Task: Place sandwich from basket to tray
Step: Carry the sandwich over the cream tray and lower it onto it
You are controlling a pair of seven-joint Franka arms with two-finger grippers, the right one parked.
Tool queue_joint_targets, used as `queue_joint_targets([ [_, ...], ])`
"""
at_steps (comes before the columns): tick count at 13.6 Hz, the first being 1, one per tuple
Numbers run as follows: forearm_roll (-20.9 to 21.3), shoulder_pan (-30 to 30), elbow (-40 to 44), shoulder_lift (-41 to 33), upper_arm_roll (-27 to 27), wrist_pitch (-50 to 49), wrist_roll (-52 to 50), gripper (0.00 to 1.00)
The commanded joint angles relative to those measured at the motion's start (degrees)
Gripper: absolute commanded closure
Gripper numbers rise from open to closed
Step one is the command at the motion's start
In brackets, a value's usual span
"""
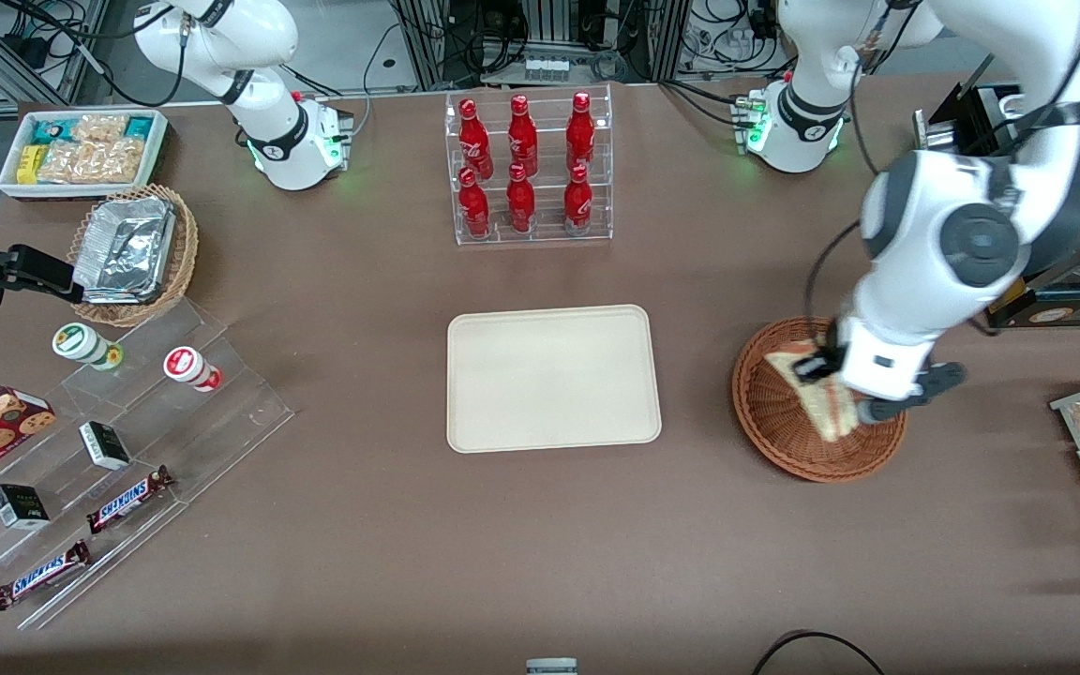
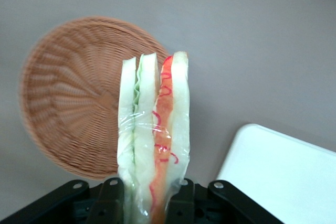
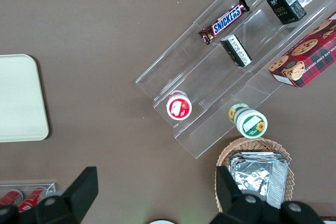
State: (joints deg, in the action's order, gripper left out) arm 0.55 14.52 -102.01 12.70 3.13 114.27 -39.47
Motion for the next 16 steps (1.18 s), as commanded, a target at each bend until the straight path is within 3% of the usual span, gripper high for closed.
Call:
queue_joint_targets([
  [1, 0.77, 7.16, 7.86, 7.23, -0.59, -1.07, -4.55, 1.00],
  [4, 0.95, 13.06, 15.59, 13.83, -0.67, -1.33, -7.20, 1.00],
  [6, 3.75, 16.66, 17.97, 17.52, -0.67, -0.98, -9.12, 1.00],
  [16, 4.11, 24.49, 21.06, 27.46, -0.59, 7.02, -10.19, 1.00],
])
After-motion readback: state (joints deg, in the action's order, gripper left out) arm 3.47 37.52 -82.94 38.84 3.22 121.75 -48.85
